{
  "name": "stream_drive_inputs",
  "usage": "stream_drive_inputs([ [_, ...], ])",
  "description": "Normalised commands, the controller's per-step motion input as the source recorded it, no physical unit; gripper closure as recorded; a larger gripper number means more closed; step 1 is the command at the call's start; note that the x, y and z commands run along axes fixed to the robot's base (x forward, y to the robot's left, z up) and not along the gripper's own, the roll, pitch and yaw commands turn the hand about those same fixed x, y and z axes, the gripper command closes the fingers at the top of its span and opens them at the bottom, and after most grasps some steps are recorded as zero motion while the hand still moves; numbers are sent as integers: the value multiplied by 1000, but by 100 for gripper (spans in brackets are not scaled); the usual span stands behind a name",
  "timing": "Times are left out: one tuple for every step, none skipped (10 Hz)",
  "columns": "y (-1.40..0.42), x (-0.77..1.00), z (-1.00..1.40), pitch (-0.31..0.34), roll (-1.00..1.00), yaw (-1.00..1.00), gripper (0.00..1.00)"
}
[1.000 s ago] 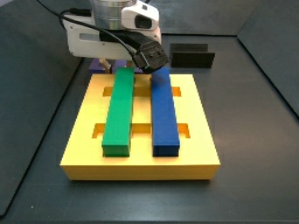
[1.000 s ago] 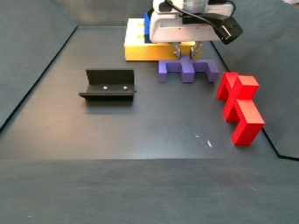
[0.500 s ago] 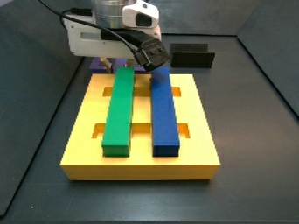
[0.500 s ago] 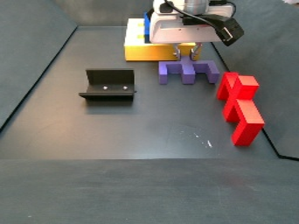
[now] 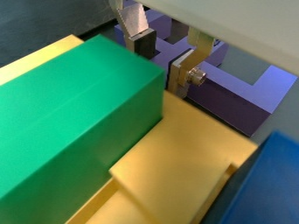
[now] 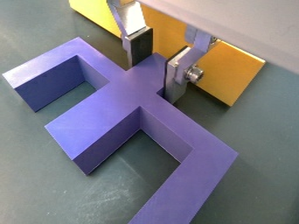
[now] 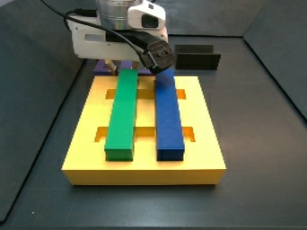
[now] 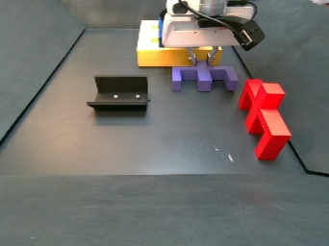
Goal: Pick up the purple object. Move up. Place the purple object on the fixture. Regrasp the purple object. Move to above the board. Insert the purple object.
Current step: Pick up the purple object, then move up.
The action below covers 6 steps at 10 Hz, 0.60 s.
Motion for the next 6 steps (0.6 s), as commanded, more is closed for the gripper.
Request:
stream_drive_inputs([
  [0, 0, 0, 0, 0, 0, 100],
  [0, 0, 0, 0, 0, 0, 100],
  [0, 0, 833, 0, 0, 0, 100],
  [-75, -99, 754, 53, -14, -38, 100],
  [-51, -98, 517, 79, -74, -20, 100],
  [-8, -40, 276, 78, -129, -22, 100],
])
